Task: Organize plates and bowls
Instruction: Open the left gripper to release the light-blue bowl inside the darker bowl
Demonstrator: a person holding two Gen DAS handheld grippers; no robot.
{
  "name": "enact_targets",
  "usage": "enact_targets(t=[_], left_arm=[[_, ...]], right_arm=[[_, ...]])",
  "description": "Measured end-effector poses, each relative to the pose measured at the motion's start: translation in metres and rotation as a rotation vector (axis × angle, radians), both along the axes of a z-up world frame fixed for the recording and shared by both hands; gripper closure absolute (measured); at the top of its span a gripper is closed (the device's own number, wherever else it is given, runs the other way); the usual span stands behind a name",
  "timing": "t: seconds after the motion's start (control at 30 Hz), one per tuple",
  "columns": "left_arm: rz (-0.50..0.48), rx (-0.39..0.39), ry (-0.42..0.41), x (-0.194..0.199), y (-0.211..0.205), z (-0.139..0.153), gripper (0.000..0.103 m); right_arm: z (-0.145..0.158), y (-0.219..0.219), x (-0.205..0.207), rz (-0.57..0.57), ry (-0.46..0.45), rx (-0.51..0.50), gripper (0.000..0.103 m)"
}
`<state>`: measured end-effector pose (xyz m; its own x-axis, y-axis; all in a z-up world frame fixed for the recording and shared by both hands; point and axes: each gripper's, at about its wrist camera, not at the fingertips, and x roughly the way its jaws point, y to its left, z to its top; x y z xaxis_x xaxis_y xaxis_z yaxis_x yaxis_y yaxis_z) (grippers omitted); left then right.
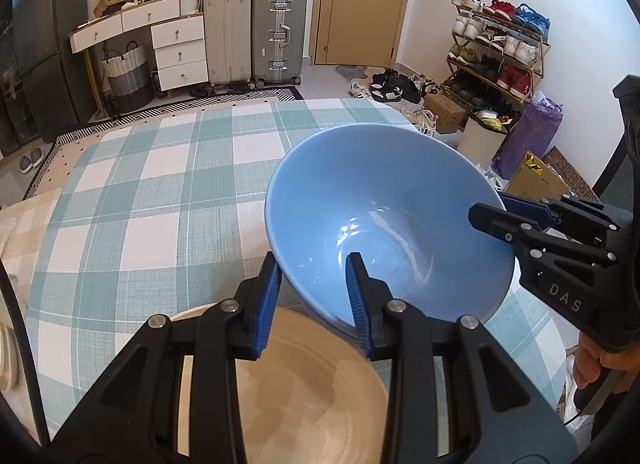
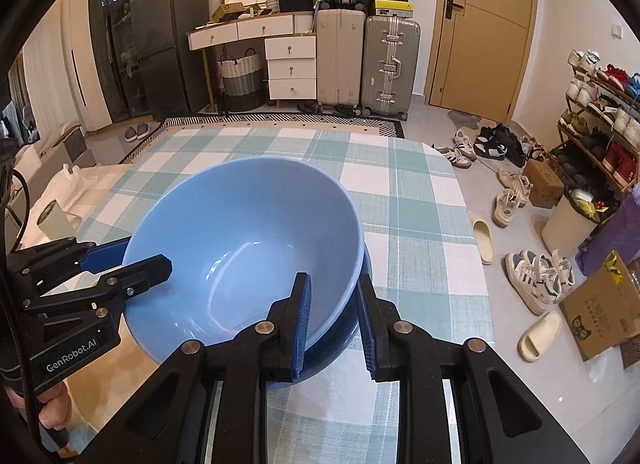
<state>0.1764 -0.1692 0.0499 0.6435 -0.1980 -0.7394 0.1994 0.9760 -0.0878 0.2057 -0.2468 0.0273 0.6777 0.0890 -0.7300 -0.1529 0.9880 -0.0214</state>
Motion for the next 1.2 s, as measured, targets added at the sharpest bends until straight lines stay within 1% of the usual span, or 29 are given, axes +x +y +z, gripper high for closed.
enact_targets(t=[0.27,0.53,0.67,0.83,0.97,1.07,1.2], left_arm=[[-0.004,0.029,0.007,0.003,-0.006,-0.012,0.073],[-0.007,0.059,-0.017,0.001,-0.012,-0.015,0.073],[-0.012,0.082,-0.031,-0.001,-0.016,-0.017,0.073],[-0.014,0.086,-0.034,-0.002,-0.018,-0.017,0.073],[-0.017,0.083,-0.033,-0.002,-0.019,-0.017,0.069],[-0.016,0.081,-0.034,-0.001,-0.019,-0.017,0.068],[-0.023,0.075,-0.031,-0.001,-0.020,-0.016,0.067]], right_arm=[[-0.013,0.004,0.002,-0.008,0.001,-0.059,0.080],[-0.020,0.007,0.001,-0.011,-0.008,-0.089,0.079],[-0.023,0.013,-0.001,-0.014,-0.021,-0.126,0.078],[-0.024,0.014,0.000,-0.013,-0.027,-0.140,0.078],[-0.027,0.015,0.001,-0.020,-0.031,-0.158,0.078],[-0.031,0.017,0.001,-0.028,-0.032,-0.174,0.078],[-0.033,0.017,0.002,-0.033,-0.037,-0.171,0.077]])
